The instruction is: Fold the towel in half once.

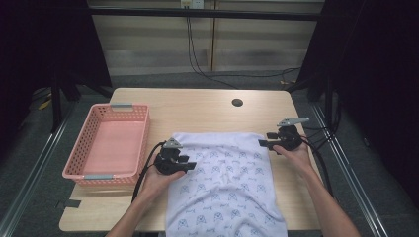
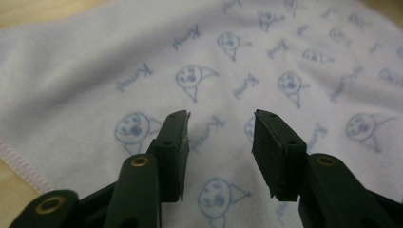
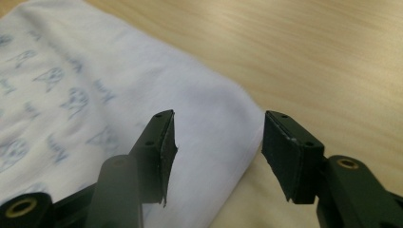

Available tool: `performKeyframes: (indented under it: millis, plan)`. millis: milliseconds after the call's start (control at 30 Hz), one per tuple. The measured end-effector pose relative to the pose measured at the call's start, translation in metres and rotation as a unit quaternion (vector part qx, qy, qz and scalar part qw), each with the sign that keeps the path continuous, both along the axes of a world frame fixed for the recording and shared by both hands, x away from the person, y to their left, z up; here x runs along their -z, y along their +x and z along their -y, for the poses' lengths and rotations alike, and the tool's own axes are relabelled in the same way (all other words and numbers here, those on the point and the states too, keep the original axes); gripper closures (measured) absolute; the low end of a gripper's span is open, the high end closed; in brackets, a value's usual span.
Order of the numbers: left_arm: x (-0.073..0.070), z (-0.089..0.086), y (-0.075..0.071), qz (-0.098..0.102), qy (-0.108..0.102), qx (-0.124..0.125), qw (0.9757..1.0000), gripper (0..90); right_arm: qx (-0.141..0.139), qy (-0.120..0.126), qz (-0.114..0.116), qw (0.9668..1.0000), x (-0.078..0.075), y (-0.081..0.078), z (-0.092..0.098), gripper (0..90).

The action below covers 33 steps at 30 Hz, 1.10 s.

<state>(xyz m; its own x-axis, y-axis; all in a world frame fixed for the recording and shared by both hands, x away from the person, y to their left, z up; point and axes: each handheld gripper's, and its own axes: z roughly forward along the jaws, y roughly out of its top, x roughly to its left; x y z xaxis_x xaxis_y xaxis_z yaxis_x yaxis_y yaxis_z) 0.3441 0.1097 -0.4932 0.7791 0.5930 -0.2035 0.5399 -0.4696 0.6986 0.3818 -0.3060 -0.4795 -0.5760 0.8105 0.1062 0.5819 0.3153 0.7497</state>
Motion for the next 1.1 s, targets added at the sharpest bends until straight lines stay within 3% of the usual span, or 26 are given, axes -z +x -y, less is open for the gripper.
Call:
performKeyframes:
  millis: [133, 200, 267, 433, 500, 567, 733, 767, 833, 933, 967, 1100]
  plan:
    - [0.005, 0.004, -0.004, 0.002, 0.01, 0.007, 0.9999, 56.2, 0.018, 0.006, -0.006, 0.9998, 0.013, 0.025, -0.001, 45.6]
    - [0.006, 0.003, -0.004, 0.001, 0.008, 0.009, 0.9999, 56.0, 0.022, -0.011, -0.011, 0.9996, 0.018, 0.032, -0.006, 46.5]
    - [0.007, 0.001, -0.003, -0.003, -0.002, 0.009, 1.0, 56.0, 0.024, -0.009, -0.013, 0.9996, 0.022, 0.035, -0.009, 50.6]
    - [0.008, 0.0, -0.002, -0.013, -0.017, 0.01, 0.9997, 56.1, 0.029, -0.009, -0.022, 0.9993, 0.028, 0.032, -0.012, 74.4]
    - [0.007, 0.002, -0.002, -0.012, -0.009, 0.02, 0.9997, 56.1, 0.026, -0.007, -0.025, 0.9993, 0.028, 0.029, -0.01, 84.4]
    - [0.005, 0.003, 0.001, -0.012, -0.017, 0.019, 0.9996, 56.0, 0.029, 0.003, -0.021, 0.9994, 0.027, 0.026, -0.008, 86.0]
    - [-0.001, -0.001, 0.017, -0.005, -0.03, -0.011, 0.9995, 54.1, 0.033, 0.016, -0.009, 0.9993, 0.019, 0.023, 0.003, 86.5]
    - [-0.004, -0.003, 0.022, 0.001, -0.041, -0.019, 0.999, 53.6, 0.034, 0.014, -0.01, 0.9993, 0.018, 0.021, 0.004, 86.5]
    - [-0.009, -0.004, 0.029, 0.008, -0.046, -0.007, 0.9989, 49.7, 0.031, 0.003, -0.009, 0.9995, 0.018, 0.018, 0.008, 86.5]
    - [-0.013, -0.006, 0.038, 0.024, -0.047, -0.03, 0.9981, 49.3, 0.029, 0.002, -0.014, 0.9995, 0.018, 0.012, 0.015, 86.5]
    - [-0.013, -0.006, 0.042, 0.024, -0.047, -0.051, 0.9973, 49.4, 0.028, 0.004, -0.017, 0.9995, 0.017, 0.011, 0.017, 86.5]
    - [-0.004, -0.005, 0.056, 0.023, -0.035, -0.075, 0.9963, 48.0, 0.032, 0.019, -0.011, 0.9992, 0.015, 0.007, 0.026, 86.4]
